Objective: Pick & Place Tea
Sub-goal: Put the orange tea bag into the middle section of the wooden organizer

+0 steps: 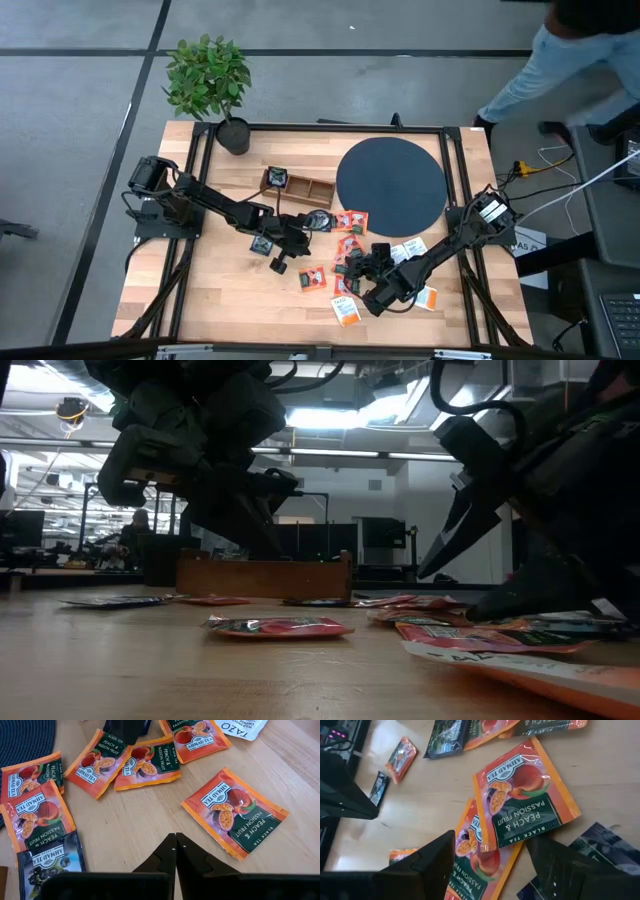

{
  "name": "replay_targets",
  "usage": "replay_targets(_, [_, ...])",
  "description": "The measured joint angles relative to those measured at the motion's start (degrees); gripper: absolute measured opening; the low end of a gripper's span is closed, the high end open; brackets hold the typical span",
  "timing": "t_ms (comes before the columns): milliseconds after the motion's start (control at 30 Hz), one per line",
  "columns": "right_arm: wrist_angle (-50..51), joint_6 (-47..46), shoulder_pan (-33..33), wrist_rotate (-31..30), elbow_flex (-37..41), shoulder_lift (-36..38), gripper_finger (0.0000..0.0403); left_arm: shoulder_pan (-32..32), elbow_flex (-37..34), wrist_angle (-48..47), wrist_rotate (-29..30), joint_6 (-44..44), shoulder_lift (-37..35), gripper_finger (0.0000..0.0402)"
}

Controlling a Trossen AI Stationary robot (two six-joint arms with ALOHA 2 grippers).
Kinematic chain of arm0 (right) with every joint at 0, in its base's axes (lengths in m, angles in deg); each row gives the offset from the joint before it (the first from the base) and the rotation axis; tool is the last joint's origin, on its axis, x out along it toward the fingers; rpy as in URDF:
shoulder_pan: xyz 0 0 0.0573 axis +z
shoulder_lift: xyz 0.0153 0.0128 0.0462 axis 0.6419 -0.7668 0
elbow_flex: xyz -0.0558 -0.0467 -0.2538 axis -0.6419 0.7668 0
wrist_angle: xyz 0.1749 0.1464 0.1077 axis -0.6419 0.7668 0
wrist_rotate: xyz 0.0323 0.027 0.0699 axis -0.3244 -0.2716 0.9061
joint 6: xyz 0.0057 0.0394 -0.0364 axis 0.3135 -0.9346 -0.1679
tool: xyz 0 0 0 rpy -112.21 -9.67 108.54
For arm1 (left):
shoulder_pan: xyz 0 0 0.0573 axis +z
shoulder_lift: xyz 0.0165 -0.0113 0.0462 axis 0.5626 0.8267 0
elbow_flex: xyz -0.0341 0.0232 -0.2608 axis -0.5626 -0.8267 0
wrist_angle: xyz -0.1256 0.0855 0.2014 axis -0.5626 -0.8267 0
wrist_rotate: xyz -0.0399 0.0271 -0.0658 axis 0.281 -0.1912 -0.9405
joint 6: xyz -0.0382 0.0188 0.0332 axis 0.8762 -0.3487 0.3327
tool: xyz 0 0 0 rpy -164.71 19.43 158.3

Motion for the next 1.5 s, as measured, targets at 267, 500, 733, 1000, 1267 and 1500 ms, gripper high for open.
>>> replay_targets(267, [2.96, -0.40, -0.26, -1.20, 0.08, -0.03, 0.0226, 0.00, 0.00, 0.00, -0.04, 0.00, 0.00, 0.0005])
replay_targets(500, [3.48, 0.34, -0.26, -2.11, 0.10, -0.09, 0.0141, 0.00, 0.00, 0.00, -0.12, 0.00, 0.00, 0.0005])
replay_targets(733, [4.20, 0.58, -0.34, -3.93, 0.10, -0.09, 0.0079, 0.00, 0.00, 0.00, -0.14, 0.00, 0.00, 0.0002])
replay_targets(1000, [5.24, 1.75, -0.34, -5.40, 0.10, -0.09, 0.0007, 0.00, 0.00, -0.02, -0.14, 0.00, 0.00, 0.0004])
replay_targets(1267, [5.46, 1.82, -0.03, -5.45, 0.10, -0.09, 0.0005, 0.00, 0.00, -0.02, -0.12, 0.02, 0.00, 0.0007])
replay_targets(1500, [5.82, 1.68, 1.42, -7.18, 0.10, 0.05, 0.0004, 0.01, 0.00, -0.07, -0.12, 0.01, 0.00, 0.0008])
